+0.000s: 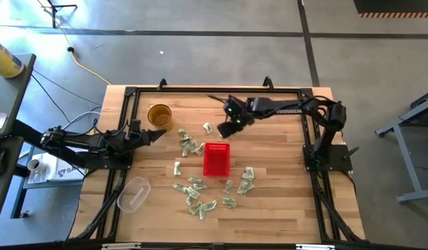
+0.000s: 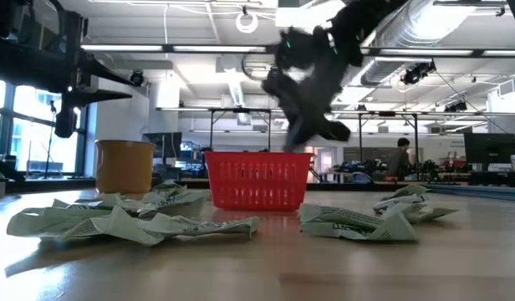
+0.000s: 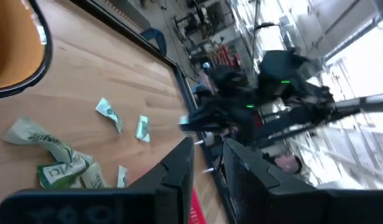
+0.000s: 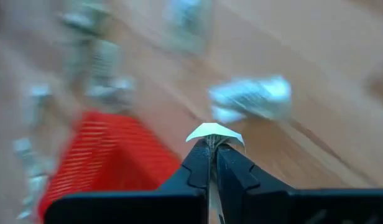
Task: Pick and place Stevia / Truvia into bins
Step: Put the white stevia packet into the red basket
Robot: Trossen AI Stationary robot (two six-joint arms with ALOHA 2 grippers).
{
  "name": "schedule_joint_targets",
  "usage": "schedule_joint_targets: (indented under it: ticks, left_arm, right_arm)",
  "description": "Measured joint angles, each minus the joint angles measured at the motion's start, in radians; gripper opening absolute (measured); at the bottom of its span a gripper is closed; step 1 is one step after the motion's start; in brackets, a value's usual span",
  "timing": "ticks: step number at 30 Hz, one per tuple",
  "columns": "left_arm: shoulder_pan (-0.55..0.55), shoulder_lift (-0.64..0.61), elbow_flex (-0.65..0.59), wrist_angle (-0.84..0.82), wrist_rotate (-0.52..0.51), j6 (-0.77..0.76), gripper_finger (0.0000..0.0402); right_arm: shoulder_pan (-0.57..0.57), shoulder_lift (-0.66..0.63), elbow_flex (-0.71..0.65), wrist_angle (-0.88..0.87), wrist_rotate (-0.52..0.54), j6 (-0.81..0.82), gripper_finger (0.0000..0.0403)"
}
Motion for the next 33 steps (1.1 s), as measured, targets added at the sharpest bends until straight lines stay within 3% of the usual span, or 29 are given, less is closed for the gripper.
schedule_joint_targets:
  ticks: [3,7,9,12,16,20,24,28,33]
  left_arm:
    - [0.0,0.0,0.0,0.0,-0.007,-0.002,0.0124]
    - [0.0,0.0,0.0,0.0,-0.043,0.004,0.0124]
    - [0.0,0.0,0.0,0.0,-0.062,0.005,0.0124]
    - [0.0,0.0,0.0,0.0,-0.093,0.027,0.0124]
    - [0.0,0.012,0.0,0.0,-0.086,0.018,0.013]
    - [0.0,0.047,0.0,0.0,-0.018,-0.027,0.017]
    - [0.0,0.093,-0.001,0.014,-0.002,-0.028,0.0229]
    - [0.0,0.163,0.029,0.004,0.006,0.021,0.0261]
    - [0.0,0.353,0.189,-0.103,0.025,0.207,0.0236]
  right_arm:
    - [0.022,0.0,0.097,-0.025,-0.046,-0.12,0.0013]
    - [0.056,0.03,0.155,-0.035,-0.292,-0.276,0.0005]
    - [0.075,0.067,0.152,-0.056,-0.354,-0.299,0.0011]
    - [0.094,0.12,0.149,-0.067,-0.433,-0.31,0.0045]
    - [0.096,0.141,0.152,-0.015,-0.496,-0.321,0.0119]
    - [0.083,0.126,0.152,-0.007,-0.405,-0.345,0.0203]
    - [0.081,0.06,0.152,-0.014,-0.161,-0.385,0.0265]
    - [0.078,-0.019,0.153,-0.108,0.124,-0.401,0.029]
    - [0.039,-0.086,0.137,-0.361,0.192,-0.466,0.0293]
